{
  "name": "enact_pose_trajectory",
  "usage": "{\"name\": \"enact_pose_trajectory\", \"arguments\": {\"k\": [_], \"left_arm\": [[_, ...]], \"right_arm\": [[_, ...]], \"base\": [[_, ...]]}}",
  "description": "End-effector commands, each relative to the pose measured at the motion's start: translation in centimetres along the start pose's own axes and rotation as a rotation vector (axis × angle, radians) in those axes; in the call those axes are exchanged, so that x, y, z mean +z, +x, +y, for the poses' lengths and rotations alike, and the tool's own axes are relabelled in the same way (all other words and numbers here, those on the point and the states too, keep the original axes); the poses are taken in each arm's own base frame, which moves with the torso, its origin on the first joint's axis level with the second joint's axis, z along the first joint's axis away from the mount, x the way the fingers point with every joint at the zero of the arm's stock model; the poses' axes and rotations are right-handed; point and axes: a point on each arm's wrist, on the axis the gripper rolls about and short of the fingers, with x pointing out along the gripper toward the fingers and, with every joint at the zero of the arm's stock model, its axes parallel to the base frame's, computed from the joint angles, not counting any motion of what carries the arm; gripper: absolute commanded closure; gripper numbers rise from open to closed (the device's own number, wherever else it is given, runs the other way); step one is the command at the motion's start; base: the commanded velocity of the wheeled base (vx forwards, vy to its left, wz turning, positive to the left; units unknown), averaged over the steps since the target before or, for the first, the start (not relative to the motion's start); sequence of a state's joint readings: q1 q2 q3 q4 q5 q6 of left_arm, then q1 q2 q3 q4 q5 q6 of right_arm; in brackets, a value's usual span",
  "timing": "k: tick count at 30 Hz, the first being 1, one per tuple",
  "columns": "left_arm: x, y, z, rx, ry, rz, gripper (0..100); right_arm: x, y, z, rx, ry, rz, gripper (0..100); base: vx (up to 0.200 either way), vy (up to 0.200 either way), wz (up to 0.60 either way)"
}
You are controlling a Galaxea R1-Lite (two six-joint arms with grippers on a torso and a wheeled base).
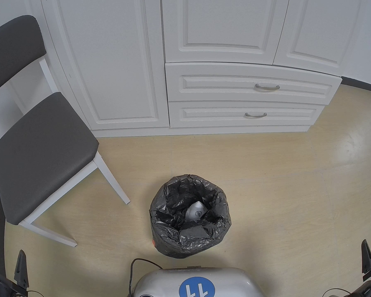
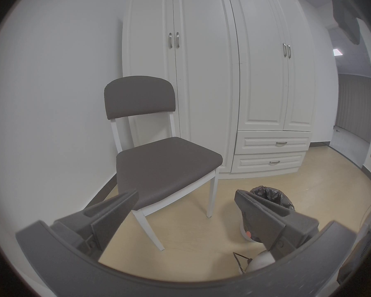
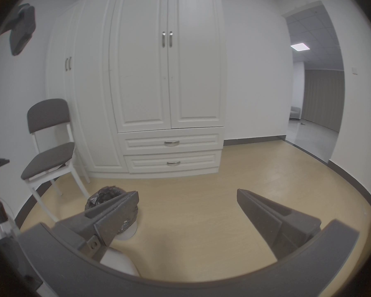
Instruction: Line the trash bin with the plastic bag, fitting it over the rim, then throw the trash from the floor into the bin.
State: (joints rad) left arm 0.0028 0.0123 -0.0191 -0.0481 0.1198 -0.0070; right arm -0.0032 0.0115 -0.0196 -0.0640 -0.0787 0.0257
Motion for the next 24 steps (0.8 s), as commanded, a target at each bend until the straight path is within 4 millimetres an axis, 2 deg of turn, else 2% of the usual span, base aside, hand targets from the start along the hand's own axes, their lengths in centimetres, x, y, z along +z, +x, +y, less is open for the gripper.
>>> {"name": "enact_pose_trajectory", "arguments": {"k": [1,10,24], "left_arm": [[-0.52,0.01,-0.03,-0.014,0.006,0.006,0],[-0.52,0.01,-0.2,-0.09,0.073,0.0,0],[-0.5,0.01,-0.2,-0.09,0.079,-0.002,0]], "right_arm": [[-1.31,-0.08,0.21,0.11,-0.063,0.093,0],[-1.22,-0.02,0.18,0.1,-0.035,0.075,0],[-1.22,-0.02,0.19,0.1,-0.04,0.074,0]], "base": [[0.0,0.0,0.0],[0.0,0.0,0.0],[0.0,0.0,0.0]]}}
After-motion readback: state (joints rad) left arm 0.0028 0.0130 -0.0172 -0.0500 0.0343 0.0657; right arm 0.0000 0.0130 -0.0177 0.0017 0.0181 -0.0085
